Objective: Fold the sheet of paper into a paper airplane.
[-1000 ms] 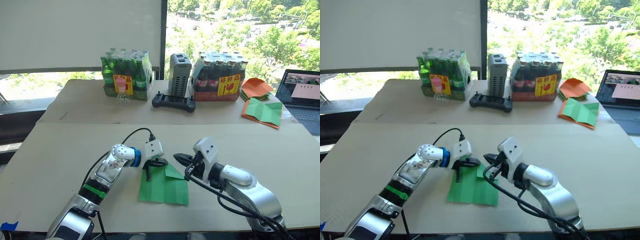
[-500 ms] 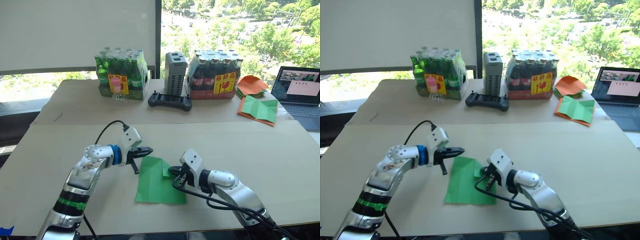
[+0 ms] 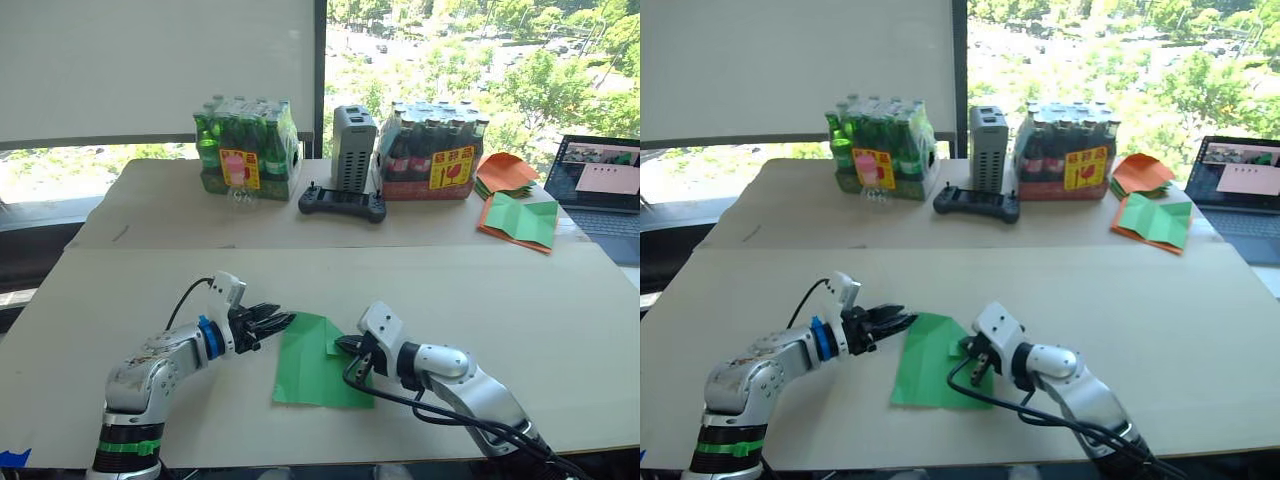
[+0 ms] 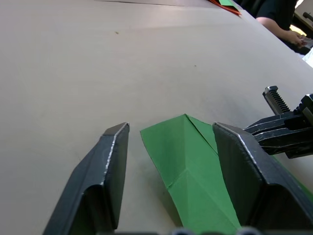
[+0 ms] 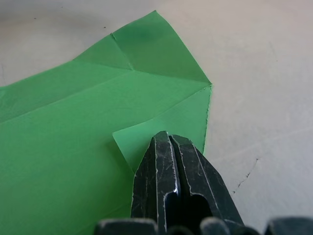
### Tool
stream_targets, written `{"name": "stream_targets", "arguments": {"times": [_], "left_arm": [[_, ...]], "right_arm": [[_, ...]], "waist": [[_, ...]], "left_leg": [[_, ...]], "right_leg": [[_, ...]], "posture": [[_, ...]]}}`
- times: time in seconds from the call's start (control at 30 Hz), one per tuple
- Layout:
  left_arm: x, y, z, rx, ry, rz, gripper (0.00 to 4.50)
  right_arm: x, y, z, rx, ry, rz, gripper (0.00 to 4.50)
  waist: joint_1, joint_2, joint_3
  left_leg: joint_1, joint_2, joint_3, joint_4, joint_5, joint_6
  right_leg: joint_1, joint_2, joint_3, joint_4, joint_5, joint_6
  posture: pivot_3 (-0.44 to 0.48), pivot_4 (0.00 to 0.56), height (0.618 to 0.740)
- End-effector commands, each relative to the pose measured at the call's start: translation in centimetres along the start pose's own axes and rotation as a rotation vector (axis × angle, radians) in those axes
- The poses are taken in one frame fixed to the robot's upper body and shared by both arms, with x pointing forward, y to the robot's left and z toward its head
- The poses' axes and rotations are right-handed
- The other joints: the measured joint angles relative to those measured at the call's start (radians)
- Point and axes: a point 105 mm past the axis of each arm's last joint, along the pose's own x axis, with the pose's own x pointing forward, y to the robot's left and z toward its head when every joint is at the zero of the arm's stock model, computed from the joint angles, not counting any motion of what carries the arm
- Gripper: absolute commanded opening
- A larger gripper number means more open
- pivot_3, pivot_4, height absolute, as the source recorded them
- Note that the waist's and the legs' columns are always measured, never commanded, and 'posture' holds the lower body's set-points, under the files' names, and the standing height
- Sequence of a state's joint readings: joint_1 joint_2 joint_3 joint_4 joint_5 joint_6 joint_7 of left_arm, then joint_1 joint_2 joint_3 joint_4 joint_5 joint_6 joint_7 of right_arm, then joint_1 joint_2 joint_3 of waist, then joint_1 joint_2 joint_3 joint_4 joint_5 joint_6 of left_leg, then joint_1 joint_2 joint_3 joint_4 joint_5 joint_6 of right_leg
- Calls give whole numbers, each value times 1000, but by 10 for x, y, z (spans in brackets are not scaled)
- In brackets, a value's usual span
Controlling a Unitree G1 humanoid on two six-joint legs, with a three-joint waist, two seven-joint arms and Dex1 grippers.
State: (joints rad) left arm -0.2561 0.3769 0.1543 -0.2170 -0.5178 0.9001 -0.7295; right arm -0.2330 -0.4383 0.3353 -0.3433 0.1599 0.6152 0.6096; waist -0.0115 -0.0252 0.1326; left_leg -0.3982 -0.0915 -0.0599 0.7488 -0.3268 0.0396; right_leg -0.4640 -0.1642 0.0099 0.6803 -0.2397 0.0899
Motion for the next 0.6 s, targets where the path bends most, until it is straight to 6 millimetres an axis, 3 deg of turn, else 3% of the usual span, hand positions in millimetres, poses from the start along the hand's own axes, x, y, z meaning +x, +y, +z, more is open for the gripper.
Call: {"name": "stream_targets", "arguments": {"times": [0.03, 0.17, 0.5, 0.6], "left_arm": [[0, -1, -2, -51, -9, -8, 3146], [2, -2, -10, -57, 22, -8, 3146], [2, -12, -7, -22, 15, -20, 34], [3, -18, -1, 46, 11, -46, 34]], "right_arm": [[2, 2, 3, -11, -8, 10, 0], [4, 2, 7, -19, -16, 9, 0], [6, 3, 9, -20, -20, 4, 0], [7, 3, 9, -18, -18, 4, 0]], "waist": [[0, 0, 0], [-1, 0, 0], [0, 0, 0], [0, 0, 0]], "left_leg": [[0, 0, 0, 0, 0, 0], [0, 0, 0, 0, 0, 0], [0, 0, 0, 0, 0, 0], [0, 0, 0, 0, 0, 0]], "right_leg": [[0, 0, 0, 0, 0, 0], [0, 0, 0, 0, 0, 0], [0, 0, 0, 0, 0, 0], [0, 0, 0, 0, 0, 0]], "posture": [[0, 150, 678], [0, 150, 678], [0, 150, 678], [0, 150, 678]]}}
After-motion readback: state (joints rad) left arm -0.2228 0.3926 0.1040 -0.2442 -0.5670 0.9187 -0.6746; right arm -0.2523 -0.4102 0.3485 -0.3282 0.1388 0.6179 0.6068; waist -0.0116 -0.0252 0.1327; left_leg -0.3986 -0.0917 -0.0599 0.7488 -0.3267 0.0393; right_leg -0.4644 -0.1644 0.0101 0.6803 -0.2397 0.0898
